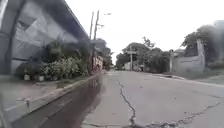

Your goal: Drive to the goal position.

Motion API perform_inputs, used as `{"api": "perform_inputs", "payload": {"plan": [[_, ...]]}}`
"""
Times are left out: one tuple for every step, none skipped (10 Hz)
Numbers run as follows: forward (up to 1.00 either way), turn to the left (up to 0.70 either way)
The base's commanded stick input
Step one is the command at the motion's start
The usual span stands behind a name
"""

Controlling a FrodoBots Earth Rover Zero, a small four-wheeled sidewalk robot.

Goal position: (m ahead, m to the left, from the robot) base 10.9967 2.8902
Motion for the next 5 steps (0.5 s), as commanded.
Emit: {"api": "perform_inputs", "payload": {"plan": [[0.70, 0.00], [0.70, 0.00], [0.70, 0.00], [0.70, 0.00], [0.70, -0.02]]}}
